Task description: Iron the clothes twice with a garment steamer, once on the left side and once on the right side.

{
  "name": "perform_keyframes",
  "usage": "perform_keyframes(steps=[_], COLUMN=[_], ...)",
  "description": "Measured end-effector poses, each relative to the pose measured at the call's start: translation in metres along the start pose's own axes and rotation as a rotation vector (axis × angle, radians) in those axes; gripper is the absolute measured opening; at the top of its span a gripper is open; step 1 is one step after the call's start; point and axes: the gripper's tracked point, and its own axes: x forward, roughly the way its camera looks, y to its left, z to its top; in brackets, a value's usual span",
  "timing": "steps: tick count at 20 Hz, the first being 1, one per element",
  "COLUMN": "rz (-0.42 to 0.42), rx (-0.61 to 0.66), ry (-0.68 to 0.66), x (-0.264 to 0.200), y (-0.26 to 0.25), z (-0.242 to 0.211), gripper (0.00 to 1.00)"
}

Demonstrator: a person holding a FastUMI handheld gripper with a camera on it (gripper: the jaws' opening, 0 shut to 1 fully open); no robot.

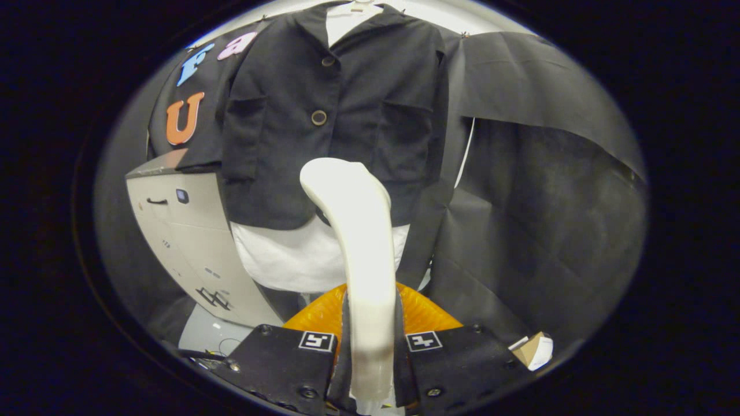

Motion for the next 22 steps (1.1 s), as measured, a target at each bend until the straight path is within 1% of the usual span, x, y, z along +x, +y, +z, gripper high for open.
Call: perform_keyframes(steps=[5,10,15,22], rz=[0.032,0.094,0.157,0.269], rx=[0.053,0.051,0.046,0.057], ry=[-0.076,-0.173,-0.248,-0.323], x=[-0.053,-0.091,-0.132,-0.185], y=[-0.007,-0.023,-0.047,-0.06], z=[0.036,0.066,0.079,0.082], gripper=[0.32,0.32,0.32,0.32])
